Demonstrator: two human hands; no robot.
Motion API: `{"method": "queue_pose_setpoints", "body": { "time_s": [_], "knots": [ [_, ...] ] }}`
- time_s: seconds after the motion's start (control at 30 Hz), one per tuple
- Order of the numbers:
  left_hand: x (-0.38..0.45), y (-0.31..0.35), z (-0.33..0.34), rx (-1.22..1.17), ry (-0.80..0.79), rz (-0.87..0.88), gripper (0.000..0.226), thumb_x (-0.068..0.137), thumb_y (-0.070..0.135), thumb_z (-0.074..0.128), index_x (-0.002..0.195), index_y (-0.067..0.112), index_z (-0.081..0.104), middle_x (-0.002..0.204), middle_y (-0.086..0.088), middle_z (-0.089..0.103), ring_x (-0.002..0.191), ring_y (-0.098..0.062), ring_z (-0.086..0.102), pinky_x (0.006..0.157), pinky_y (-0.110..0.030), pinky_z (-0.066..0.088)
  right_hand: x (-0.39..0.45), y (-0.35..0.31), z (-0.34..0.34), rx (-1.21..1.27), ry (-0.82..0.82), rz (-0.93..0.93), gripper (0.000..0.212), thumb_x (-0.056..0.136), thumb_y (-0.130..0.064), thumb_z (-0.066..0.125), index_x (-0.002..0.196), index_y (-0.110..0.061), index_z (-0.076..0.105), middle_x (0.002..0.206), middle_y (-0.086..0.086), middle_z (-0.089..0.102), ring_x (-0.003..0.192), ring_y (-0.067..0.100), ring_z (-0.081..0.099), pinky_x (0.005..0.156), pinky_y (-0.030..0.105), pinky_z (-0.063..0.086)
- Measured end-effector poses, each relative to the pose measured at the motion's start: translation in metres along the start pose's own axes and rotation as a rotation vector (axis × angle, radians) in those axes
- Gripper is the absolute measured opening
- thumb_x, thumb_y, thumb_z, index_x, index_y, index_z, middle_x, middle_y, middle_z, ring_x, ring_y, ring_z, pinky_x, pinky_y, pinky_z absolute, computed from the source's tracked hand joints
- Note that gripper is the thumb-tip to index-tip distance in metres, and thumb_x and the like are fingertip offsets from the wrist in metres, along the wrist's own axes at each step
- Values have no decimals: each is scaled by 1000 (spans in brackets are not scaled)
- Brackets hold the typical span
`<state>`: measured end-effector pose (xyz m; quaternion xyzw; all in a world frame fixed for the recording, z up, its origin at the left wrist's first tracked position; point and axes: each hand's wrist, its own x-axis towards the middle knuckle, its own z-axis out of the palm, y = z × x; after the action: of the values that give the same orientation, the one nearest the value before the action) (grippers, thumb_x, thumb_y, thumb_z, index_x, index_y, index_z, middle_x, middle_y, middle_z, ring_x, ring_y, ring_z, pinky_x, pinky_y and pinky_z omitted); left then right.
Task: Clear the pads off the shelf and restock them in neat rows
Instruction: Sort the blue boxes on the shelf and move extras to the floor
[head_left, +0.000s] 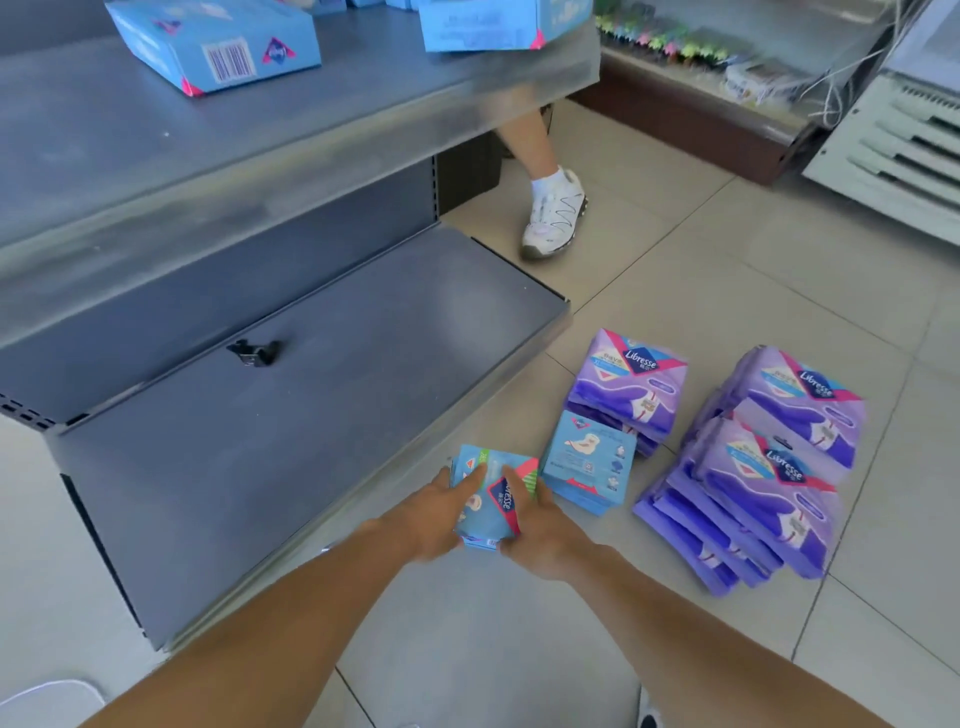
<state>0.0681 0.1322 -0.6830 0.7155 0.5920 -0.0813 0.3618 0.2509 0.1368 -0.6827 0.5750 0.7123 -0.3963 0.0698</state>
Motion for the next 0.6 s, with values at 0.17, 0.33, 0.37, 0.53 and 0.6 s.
{"method": "queue_pose_setpoints", "body": {
  "time_s": [0.17,0.33,0.37,0.53,0.6],
  "knots": [
    [-24,25,-41,208,29,-57,85,90,36,61,155,28,7,162,-9,5,145,-30,23,112,-40,34,-26,-23,-43,-135,50,50,77,94,-28,52,156,-28,7,161,18,0,147,33,20,115,34,27],
    [-73,61,-110,460,200,8,53,88,30,56,139,21,43,148,-6,36,134,-28,37,105,-43,40,-74,-62,-117,-353,195,-35,61,96,-39,48,151,-26,26,161,13,11,147,32,16,114,43,28],
    [-85,70,-127,475,236,13,53,88,29,54,139,21,44,149,-6,35,134,-28,36,106,-43,40,-84,-72,-135,-391,242,-64,59,96,-39,48,150,-25,30,159,13,17,145,31,19,112,42,31],
    [-145,115,-208,505,435,49,51,92,33,49,141,22,42,152,-5,32,137,-28,31,104,-46,41,-136,-132,-210,-488,438,-184,58,92,-44,49,146,-24,37,150,7,33,138,28,29,110,39,34],
    [-172,128,-236,513,508,60,53,93,32,49,144,26,38,155,-3,28,141,-26,27,107,-46,39,-154,-157,-232,-518,518,-226,55,92,-44,51,142,-24,42,146,5,38,134,28,35,108,38,36]
  ]
}}
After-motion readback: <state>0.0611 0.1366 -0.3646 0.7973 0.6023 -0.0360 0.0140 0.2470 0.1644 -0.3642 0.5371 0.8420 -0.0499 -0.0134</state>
